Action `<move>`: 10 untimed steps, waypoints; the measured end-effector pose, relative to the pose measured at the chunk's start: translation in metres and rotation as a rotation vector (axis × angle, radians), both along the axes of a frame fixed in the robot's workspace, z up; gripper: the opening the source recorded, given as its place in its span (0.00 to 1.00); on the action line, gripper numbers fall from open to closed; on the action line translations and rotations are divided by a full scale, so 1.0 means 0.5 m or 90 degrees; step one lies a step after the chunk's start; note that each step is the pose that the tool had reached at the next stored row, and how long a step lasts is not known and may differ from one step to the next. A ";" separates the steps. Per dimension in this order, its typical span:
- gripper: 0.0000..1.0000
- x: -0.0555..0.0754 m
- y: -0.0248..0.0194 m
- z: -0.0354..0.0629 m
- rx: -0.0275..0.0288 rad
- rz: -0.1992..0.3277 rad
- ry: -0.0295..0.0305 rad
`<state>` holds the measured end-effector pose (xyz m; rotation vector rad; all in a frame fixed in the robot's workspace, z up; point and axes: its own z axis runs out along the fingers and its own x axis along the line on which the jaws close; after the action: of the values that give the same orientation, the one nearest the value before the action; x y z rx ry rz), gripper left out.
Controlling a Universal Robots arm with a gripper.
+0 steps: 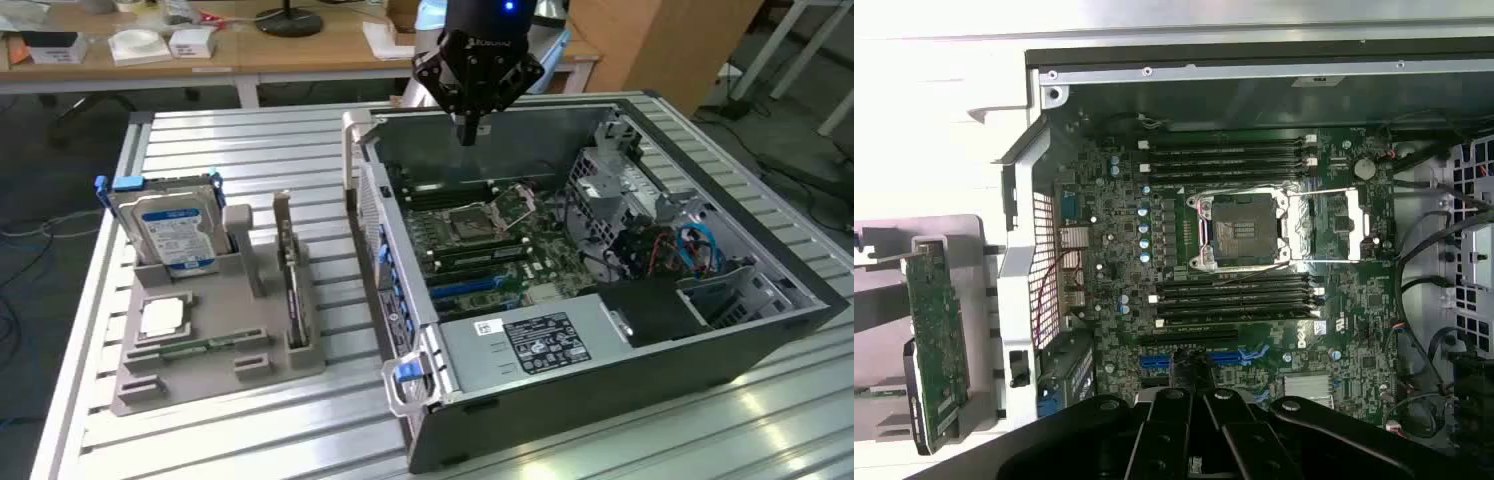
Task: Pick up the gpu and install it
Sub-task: 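Reach for the gpu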
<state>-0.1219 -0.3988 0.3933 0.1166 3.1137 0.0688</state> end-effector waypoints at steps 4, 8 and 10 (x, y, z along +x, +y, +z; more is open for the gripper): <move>0.10 0.000 0.0000 0.000 0.0000 0.000 0.0000; 0.10 0.000 0.0000 0.000 0.0000 0.000 0.0000; 0.10 0.000 0.0000 0.000 0.0000 0.000 0.0000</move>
<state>-0.1220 -0.3988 0.3933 0.1166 3.1136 0.0689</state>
